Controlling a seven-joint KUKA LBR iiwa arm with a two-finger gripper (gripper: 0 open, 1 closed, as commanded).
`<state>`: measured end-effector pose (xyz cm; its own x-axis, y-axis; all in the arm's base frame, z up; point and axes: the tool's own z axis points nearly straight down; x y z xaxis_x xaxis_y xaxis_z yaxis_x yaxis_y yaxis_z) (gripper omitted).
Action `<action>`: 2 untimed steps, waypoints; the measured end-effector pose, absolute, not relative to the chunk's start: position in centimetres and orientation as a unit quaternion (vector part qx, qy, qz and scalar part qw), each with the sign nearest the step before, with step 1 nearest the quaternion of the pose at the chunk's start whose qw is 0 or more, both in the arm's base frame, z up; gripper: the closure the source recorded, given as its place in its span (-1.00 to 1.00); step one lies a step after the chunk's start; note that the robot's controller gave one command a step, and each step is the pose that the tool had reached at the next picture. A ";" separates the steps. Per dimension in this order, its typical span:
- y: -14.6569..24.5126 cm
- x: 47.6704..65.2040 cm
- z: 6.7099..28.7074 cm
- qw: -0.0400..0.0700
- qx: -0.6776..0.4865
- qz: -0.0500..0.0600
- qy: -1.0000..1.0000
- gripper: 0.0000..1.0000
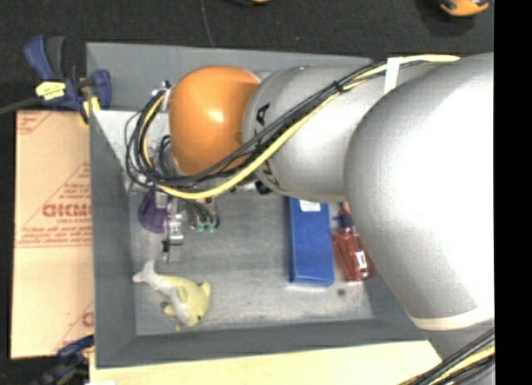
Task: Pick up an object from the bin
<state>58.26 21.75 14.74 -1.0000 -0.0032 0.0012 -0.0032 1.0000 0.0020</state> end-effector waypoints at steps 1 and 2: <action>21.7 58.4 15.1 -0.002 0.000 -0.001 -1.000 -1.00; 23.4 54.2 12.2 -0.016 0.006 -0.012 -1.000 -1.00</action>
Offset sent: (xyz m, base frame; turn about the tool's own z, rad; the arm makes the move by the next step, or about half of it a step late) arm -0.0868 0.0139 -0.0774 0.0027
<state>54.18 23.37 12.20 -0.9994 -0.0115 -0.0326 -0.0123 0.9997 0.0230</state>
